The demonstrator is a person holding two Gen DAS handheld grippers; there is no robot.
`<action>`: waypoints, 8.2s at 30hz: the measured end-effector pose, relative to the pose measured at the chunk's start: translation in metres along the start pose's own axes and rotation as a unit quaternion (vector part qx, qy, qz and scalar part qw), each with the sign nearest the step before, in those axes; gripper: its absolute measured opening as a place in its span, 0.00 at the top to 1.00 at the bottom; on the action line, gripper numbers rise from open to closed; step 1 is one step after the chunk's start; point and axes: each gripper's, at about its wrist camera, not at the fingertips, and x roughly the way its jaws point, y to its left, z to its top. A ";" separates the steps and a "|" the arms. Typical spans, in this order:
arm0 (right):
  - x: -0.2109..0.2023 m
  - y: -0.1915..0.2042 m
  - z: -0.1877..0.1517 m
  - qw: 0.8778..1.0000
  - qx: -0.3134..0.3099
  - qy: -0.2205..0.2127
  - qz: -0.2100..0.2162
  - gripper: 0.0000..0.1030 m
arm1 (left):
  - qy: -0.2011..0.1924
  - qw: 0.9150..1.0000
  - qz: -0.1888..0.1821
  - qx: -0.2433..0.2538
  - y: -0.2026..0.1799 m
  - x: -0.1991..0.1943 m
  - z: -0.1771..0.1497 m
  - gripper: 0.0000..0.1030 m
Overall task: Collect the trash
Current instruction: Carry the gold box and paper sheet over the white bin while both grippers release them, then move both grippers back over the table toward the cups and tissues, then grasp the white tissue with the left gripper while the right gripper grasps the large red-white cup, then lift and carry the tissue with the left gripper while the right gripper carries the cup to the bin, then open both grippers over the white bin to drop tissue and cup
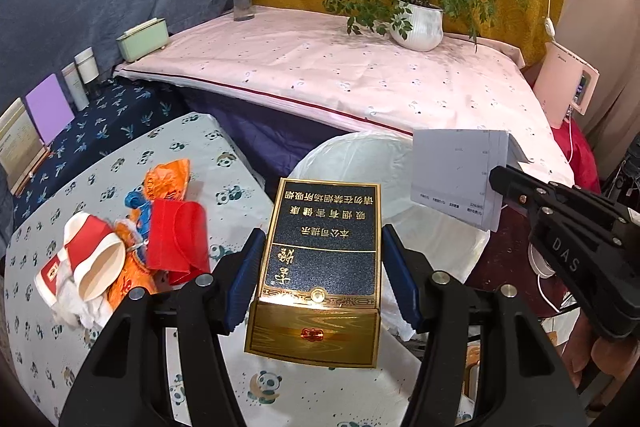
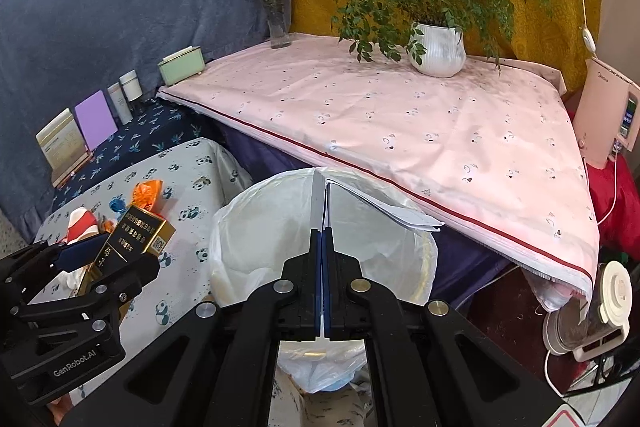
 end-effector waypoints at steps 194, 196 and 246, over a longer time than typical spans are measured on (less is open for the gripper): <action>-0.015 0.112 -0.022 0.988 -0.009 0.003 0.153 0.97 | -0.072 0.993 -0.007 -0.092 0.092 -0.091 -0.016 0.90; -0.014 0.092 -0.023 0.990 0.005 0.001 0.142 0.97 | -0.069 0.994 -0.024 -0.079 0.073 -0.082 -0.009 0.90; 0.022 -0.019 -0.018 0.993 0.095 0.014 0.069 0.80 | -0.027 0.998 -0.047 -0.033 -0.010 0.008 0.027 0.51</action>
